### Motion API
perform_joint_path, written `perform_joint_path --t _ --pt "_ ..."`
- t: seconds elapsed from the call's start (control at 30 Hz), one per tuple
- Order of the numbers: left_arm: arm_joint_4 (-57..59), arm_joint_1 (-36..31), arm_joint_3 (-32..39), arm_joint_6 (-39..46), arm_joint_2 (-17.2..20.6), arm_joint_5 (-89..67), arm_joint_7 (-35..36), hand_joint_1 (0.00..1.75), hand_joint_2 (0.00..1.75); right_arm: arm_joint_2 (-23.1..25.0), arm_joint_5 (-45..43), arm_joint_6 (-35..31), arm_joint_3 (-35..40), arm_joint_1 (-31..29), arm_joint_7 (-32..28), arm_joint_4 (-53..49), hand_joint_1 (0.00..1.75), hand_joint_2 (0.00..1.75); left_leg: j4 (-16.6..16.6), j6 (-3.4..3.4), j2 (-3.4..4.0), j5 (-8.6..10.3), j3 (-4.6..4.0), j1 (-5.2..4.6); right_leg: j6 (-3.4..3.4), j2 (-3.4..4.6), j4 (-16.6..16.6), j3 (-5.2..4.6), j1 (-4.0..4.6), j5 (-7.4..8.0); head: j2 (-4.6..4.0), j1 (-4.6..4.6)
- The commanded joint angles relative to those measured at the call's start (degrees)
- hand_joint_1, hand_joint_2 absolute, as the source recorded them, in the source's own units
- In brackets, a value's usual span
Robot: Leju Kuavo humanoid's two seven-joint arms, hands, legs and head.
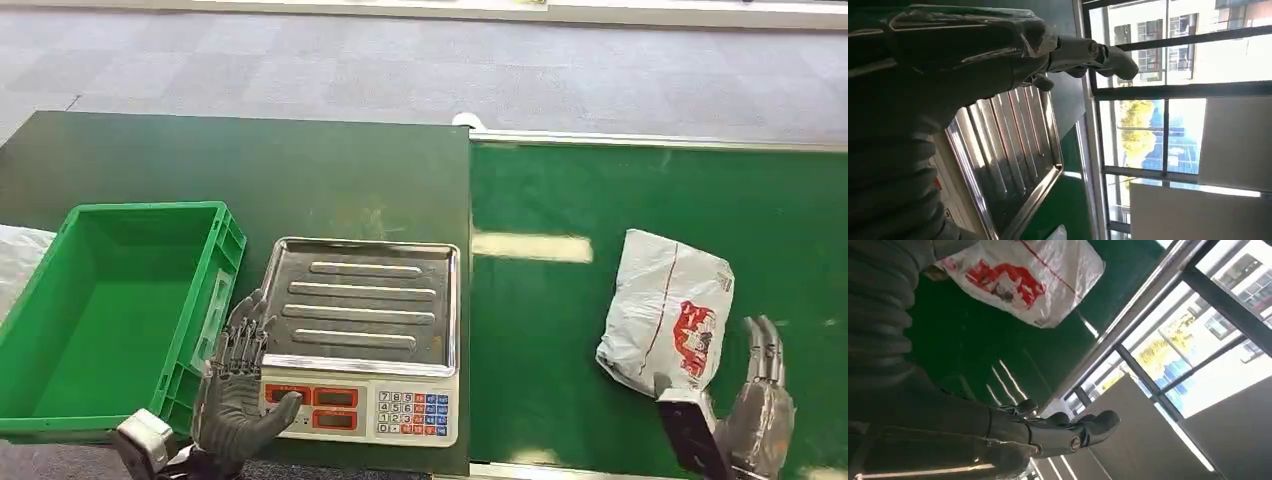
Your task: Moved the parcel from conveyor to table for the left to box.
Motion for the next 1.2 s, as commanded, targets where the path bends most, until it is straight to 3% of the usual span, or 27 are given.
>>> perform_joint_path --t 0.03,0.33,0.43,0.6,0.7,0.9,1.2 --pt "7.4 -5.0 -4.0 1.1 3.1 2.1 -0.7 0.00 1.75 -14.6 0.2 -0.9 -0.6 -17.2 2.5 19.0 0.00 1.75 -0.2 0.14 0.17 0.15 0.11 -0.05 -0.12 0.12 -0.2 0.04 -0.01 0.21 0.00 0.00" --pt "9.5 -7.7 -4.7 2.4 4.4 5.0 -1.1 0.00 1.75 -20.4 5.0 -5.1 1.1 -34.6 5.4 45.2 0.00 1.75 -0.2 0.16 0.39 0.15 0.18 -0.03 -0.15 0.33 -0.2 0.05 0.01 0.30 0.00 -0.02" --pt "9.3 -7.6 -4.8 2.6 4.5 5.2 -1.1 0.00 1.75 -21.6 5.9 -1.7 2.0 -37.0 9.1 50.8 0.00 1.75 -0.2 0.19 0.39 0.19 0.18 -0.06 -0.18 0.35 -0.2 0.07 0.00 0.34 0.00 -0.11" --pt "9.4 -7.7 -4.8 2.6 4.6 5.3 -1.1 0.00 1.75 -21.6 5.9 -2.2 2.1 -37.4 8.8 52.7 0.00 1.75 -0.1 0.22 0.04 0.26 0.05 -0.04 -0.11 -0.09 -0.1 0.05 0.00 0.29 0.00 -0.09" --pt "10.3 -8.2 -4.9 2.5 4.8 6.0 -0.9 0.00 1.75 -21.9 5.4 5.0 3.7 -40.1 8.9 61.2 0.00 1.75 -0.2 0.25 0.04 0.25 0.06 -0.07 -0.18 -0.09 -0.1 0.03 -0.02 0.28 0.00 -0.09" --pt "12.0 -9.2 -5.1 2.3 5.4 7.0 -1.4 0.00 1.75 -21.6 8.2 13.2 8.9 -43.7 8.7 74.8 0.00 1.75 -0.1 0.24 0.07 0.25 0.09 -0.02 -0.09 -0.05 -0.1 0.08 0.03 0.31 0.00 -0.11" --pt "12.8 -10.1 -5.2 3.3 6.3 7.9 -2.0 0.00 1.75 -20.5 8.1 20.2 10.8 -46.2 10.1 77.5 0.00 1.75 0.0 0.20 -0.01 0.21 -0.04 -0.05 -0.06 -0.11 0.0 -0.02 -0.02 0.23 0.00 -0.09"
